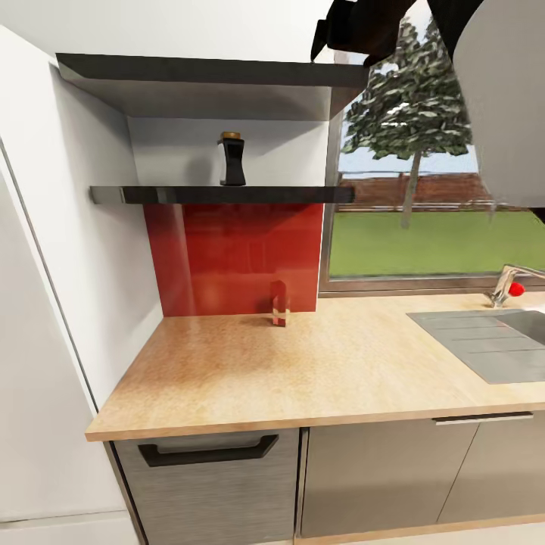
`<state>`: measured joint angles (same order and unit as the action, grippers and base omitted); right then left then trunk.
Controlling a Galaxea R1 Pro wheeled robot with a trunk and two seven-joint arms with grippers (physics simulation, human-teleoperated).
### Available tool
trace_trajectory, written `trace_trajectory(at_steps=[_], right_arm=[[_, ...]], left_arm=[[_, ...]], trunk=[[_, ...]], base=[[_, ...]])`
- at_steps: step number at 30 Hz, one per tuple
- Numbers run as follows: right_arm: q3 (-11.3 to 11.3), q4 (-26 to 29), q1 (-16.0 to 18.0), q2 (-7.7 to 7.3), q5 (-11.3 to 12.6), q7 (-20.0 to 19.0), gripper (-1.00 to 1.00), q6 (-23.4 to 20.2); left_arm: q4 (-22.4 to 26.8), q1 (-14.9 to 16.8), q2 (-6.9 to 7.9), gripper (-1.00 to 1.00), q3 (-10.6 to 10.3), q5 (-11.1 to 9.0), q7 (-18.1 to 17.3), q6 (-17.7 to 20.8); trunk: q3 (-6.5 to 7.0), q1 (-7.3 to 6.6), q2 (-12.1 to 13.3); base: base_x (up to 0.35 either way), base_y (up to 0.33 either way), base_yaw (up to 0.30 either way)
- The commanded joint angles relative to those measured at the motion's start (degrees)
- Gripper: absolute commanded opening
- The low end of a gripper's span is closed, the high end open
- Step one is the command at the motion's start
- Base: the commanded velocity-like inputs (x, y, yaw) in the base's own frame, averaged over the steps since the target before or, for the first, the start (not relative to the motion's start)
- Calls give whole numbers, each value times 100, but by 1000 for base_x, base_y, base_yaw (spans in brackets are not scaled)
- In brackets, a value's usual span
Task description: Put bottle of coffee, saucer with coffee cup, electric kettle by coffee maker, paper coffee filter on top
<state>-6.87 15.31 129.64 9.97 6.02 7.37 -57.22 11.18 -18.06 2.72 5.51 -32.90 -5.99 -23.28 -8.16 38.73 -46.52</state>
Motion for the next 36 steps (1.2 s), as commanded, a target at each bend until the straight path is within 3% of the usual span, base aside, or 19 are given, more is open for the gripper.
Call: trace_trajectory(at_steps=[1, 7, 10, 16, 20, 36], right_arm=[[-31, 9, 19, 3, 60, 27, 100, 1], [-38, 561, 42, 3, 66, -239, 100, 127], [-41, 363, 26, 3, 72, -311, 100, 384], [-43, -480, 18, 3, 71, -328, 100, 1103], [-43, -1132, 17, 3, 74, -312, 100, 1658], [-43, -1688, 10, 3, 51, -341, 100, 2166]], left_arm=[[26, -2, -4, 100, 46, -27, -60, 8], [100, -3, 12, 100, 48, -41, -60, 8], [102, -4, 36, 100, 52, -93, -57, 4], [98, -4, 246, 100, 51, -791, -58, -1], [93, -4, 296, 100, 47, -1022, -60, 7], [89, -3, 283, 100, 46, -1039, -60, 7]], trunk=[[-8, 1, -6], [-9, 1, -6], [-15, 1, -6], [-35, 1, -6], [-51, 1, -6], [-120, 1, -6]], base=[[0, 0, 0], [0, 0, 43], [0, 0, 206], [0, 0, 257], [0, 0, 269], [0, 0, 271]])
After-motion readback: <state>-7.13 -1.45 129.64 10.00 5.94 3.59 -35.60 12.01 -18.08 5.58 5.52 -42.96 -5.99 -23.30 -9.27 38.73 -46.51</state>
